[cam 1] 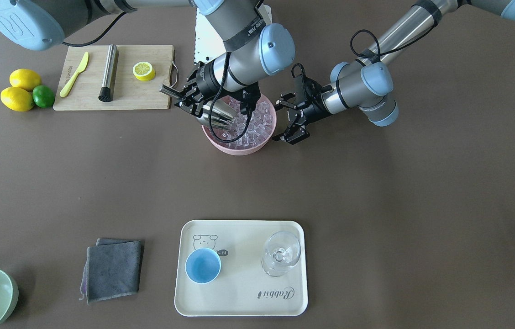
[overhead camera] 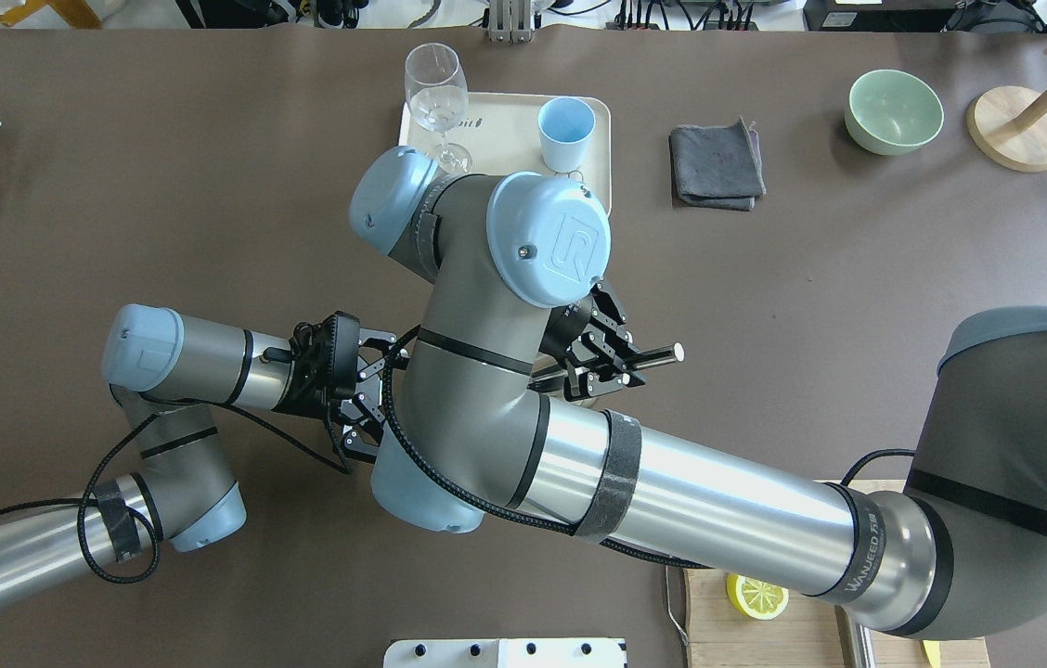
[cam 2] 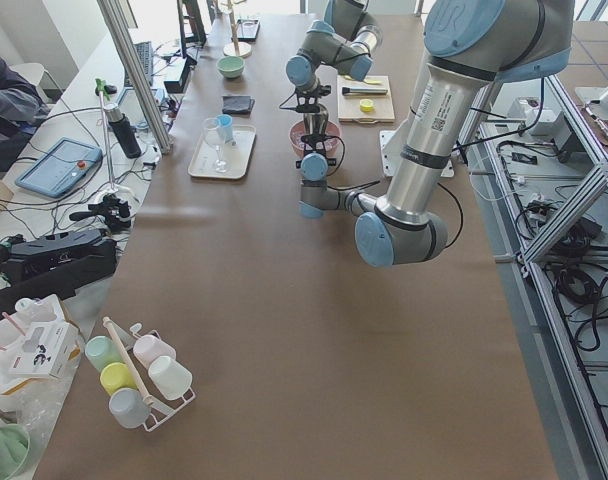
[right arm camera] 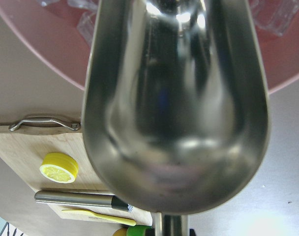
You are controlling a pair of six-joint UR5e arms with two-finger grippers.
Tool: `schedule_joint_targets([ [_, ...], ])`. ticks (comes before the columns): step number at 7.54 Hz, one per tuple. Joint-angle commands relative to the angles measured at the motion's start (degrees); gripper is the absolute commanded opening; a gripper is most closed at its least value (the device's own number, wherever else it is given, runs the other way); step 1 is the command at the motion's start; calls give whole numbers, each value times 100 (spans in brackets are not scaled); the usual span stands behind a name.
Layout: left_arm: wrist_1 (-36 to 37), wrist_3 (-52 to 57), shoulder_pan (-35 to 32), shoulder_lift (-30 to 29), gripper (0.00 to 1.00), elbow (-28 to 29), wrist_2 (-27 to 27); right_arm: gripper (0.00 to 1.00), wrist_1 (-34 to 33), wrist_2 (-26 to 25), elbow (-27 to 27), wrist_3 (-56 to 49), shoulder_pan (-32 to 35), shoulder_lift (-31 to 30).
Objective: Put ice in cup with scoop
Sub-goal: 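Swing the scoop over the pink bowl and lower it into the ice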
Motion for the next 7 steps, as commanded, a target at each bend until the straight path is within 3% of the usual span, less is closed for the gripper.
schedule_joint_targets([
  [1,8,0,8,-4,98,6,0,0,564,112,397,211,0,-331],
  [5,105,0,8,-4,98,6,0,0,1241,166,1329,659,0,-1166],
  [7,114,0,8,-4,98,6,-8,0,1722,331,1515,894,9,-1413],
])
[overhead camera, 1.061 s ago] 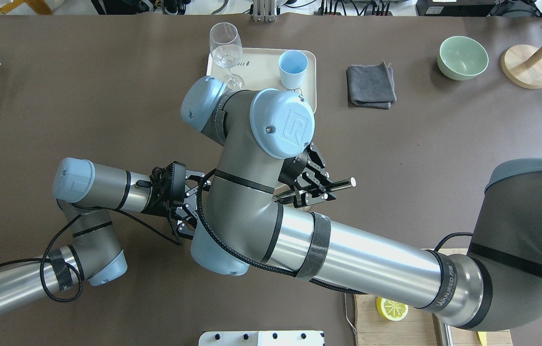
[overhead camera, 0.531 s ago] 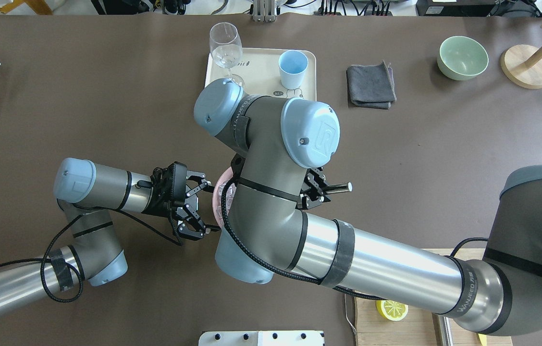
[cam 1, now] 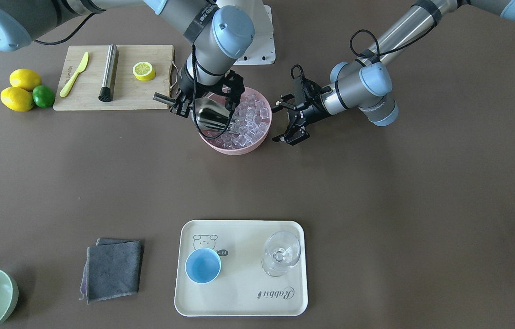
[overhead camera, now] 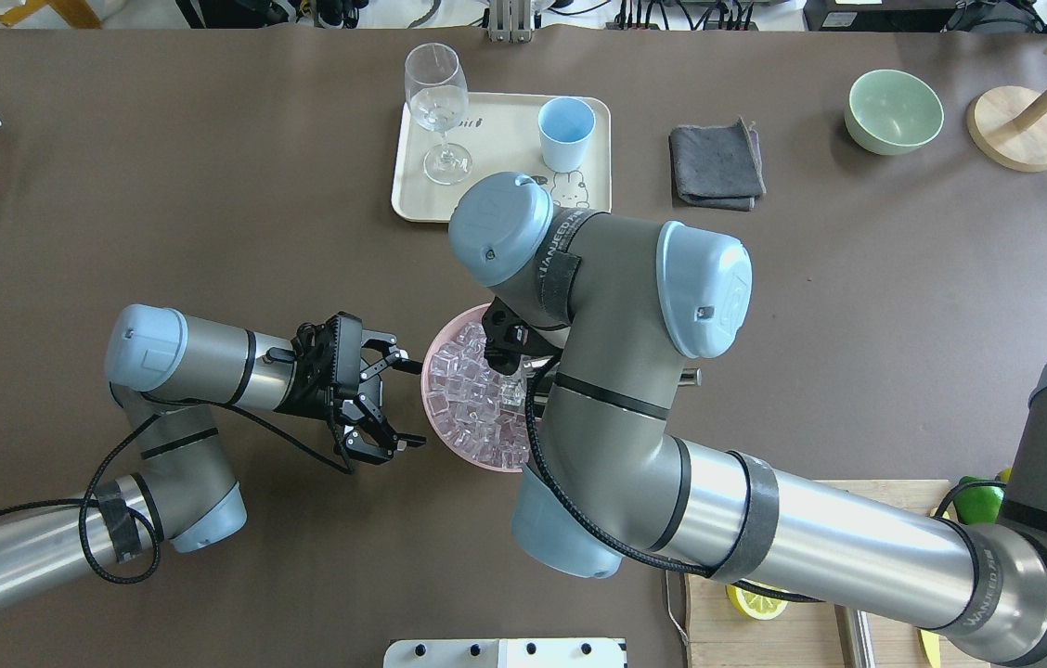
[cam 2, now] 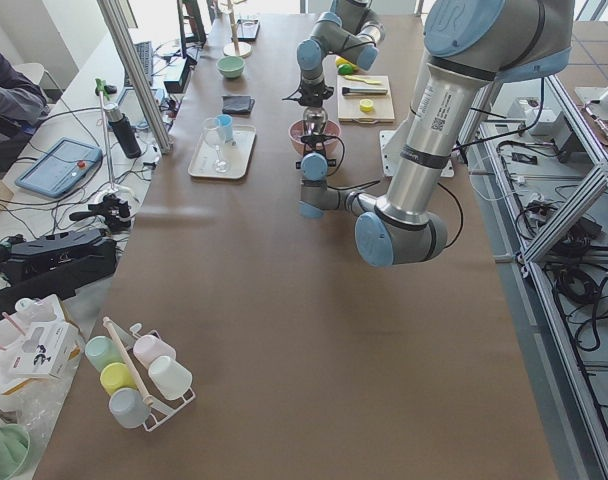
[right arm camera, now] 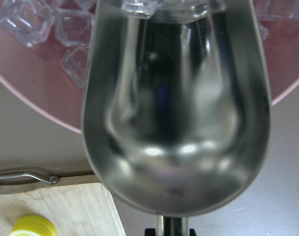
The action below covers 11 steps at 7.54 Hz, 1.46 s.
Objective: Put ice in cup with scoop
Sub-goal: 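Drag the scoop through the ice cubes with the right gripper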
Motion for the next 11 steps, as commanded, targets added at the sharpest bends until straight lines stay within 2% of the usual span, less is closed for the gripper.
schedule_joint_targets([
  [1,37,0,0,0,98,0,-8,0,567,180,185,425,5,-281],
  [4,46,0,27,0,98,9,-8,0,813,276,501,540,5,-536],
  [7,371,0,9,-52,98,0,-35,0,1226,329,923,787,5,-983],
  [11,608,0,-193,-158,98,0,-140,0,1823,382,1003,1269,5,-1274],
])
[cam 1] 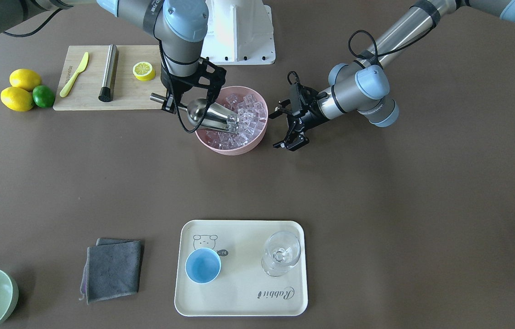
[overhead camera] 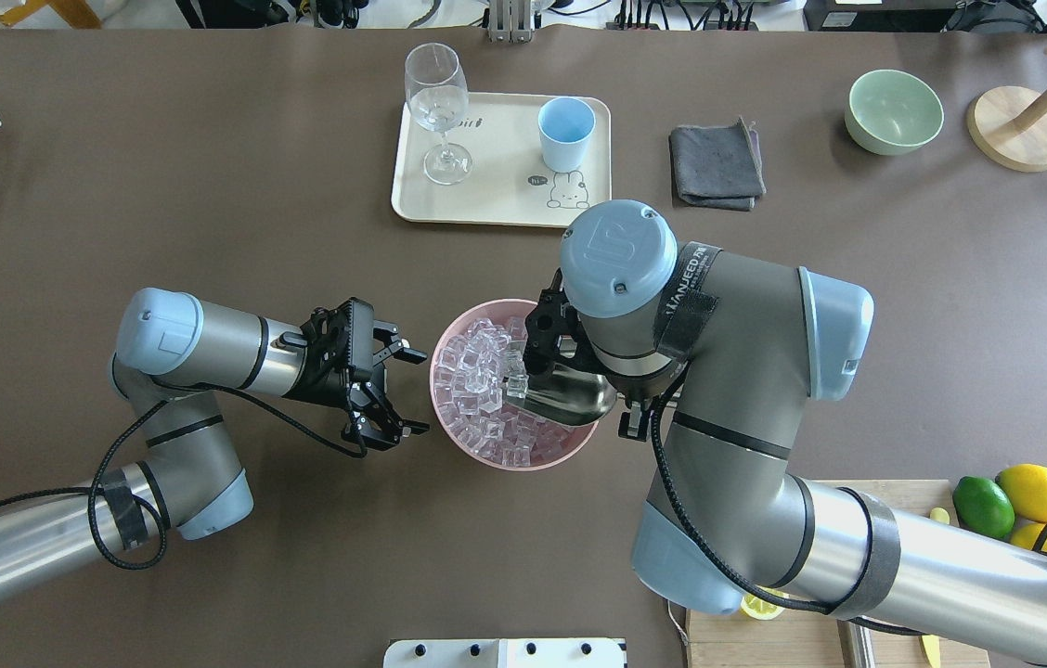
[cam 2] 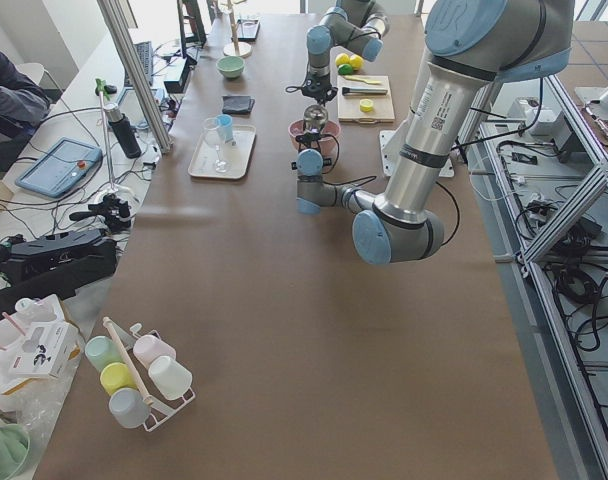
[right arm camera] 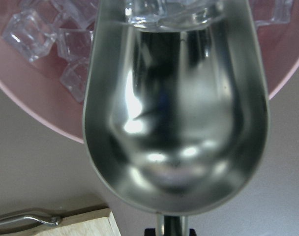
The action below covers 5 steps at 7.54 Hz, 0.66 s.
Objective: Put ice in cup with scoop
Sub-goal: 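Drag the scoop through the ice cubes with the right gripper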
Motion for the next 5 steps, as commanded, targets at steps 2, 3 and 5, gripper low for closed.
schedule_joint_targets([
  [2,283,4,-94,-117,98,0,-107,0,568,144,9,338,0,-180],
  [3,310,4,-93,-126,98,0,-107,0,840,267,44,478,0,-250],
  [5,354,4,-85,-126,98,0,-107,0,1045,286,132,681,0,-347],
])
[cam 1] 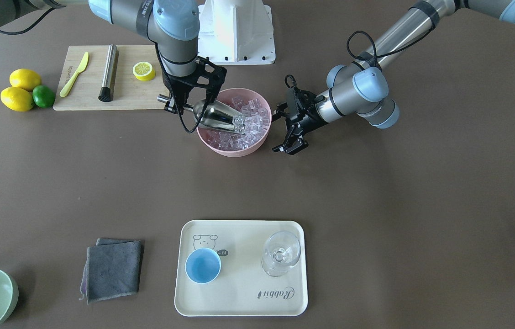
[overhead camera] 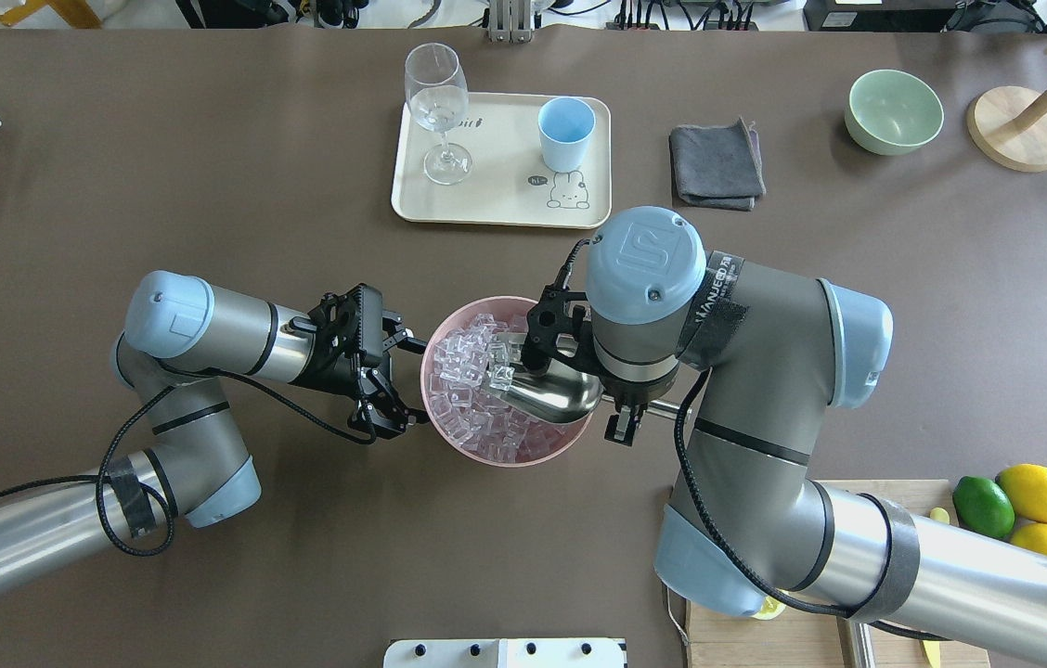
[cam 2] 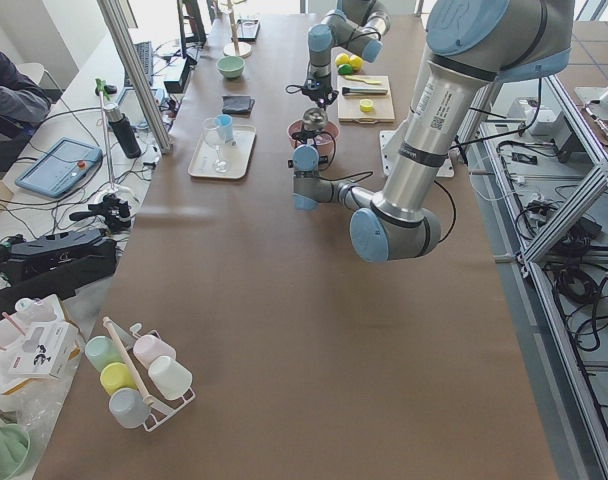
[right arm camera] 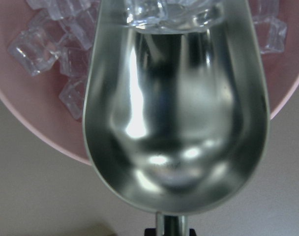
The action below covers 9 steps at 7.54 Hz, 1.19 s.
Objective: Put ice in cup with scoop
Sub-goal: 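Drag the scoop through the ice cubes with the right gripper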
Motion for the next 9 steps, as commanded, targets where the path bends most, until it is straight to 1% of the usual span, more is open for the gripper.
schedule_joint_targets([
  [1,52,0,8,-14,98,-3,-5,0,245,42,169,152,0,-143],
  [4,52,0,17,-14,98,6,-5,0,824,121,337,467,0,-310],
  [6,86,0,17,-14,98,-3,-14,0,1219,113,495,932,9,-363],
  [7,95,0,17,-5,98,-3,-110,0,1456,104,678,1352,9,-468],
  [8,96,0,17,-5,98,-3,-111,0,1894,69,741,1878,174,-591],
  [9,96,0,8,3,98,-20,-120,0,2307,86,742,2136,324,-714],
])
